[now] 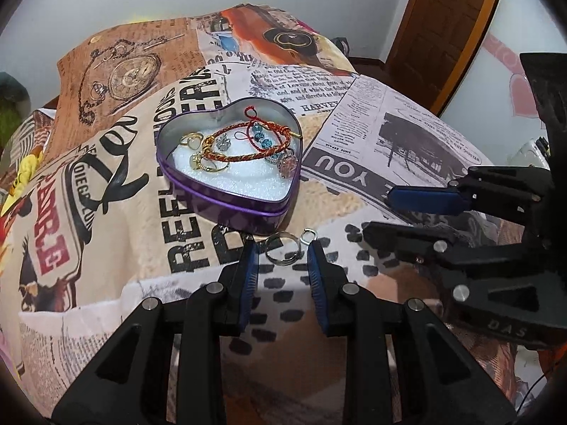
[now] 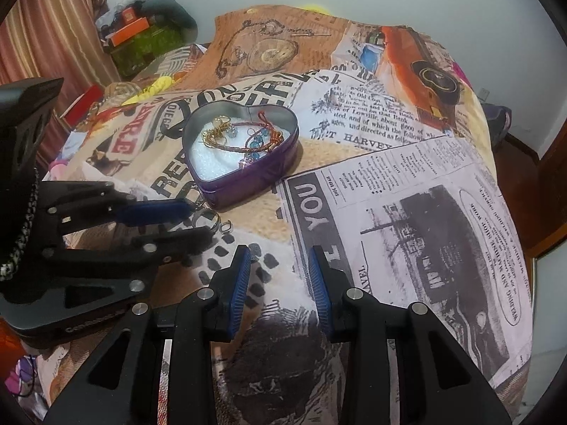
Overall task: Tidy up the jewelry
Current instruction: 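Lower the left gripper onto the silver ring beside the tin and close, then carry the silver ring with the left gripper over the heart tin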
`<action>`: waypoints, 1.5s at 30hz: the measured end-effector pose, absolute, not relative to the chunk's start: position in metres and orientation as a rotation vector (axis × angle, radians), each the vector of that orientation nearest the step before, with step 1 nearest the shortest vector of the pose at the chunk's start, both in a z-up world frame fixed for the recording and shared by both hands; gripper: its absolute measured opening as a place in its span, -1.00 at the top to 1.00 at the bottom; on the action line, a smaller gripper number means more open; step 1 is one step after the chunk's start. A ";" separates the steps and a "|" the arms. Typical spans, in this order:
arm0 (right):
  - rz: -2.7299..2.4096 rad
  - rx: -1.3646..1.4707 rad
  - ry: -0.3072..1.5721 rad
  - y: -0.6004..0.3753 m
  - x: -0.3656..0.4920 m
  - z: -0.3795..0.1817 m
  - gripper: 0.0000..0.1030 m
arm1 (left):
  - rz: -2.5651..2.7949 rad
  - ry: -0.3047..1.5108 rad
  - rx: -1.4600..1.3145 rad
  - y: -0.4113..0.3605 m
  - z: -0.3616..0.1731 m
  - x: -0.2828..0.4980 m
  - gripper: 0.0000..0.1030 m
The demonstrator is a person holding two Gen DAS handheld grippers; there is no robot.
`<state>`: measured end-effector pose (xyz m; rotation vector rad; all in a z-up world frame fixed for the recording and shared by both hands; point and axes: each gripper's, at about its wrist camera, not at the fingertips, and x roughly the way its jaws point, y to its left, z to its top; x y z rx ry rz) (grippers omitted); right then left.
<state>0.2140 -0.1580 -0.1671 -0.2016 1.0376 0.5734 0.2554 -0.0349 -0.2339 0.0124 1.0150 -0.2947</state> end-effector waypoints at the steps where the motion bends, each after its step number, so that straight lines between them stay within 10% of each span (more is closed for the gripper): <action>1: 0.576 -0.201 1.039 -0.157 0.215 -0.168 0.40 | -0.296 1.009 0.012 -0.035 -0.234 0.255 0.58; 45: 0.644 -0.221 0.913 -0.123 0.212 -0.139 0.82 | -0.198 0.870 -0.062 0.008 -0.189 0.223 0.61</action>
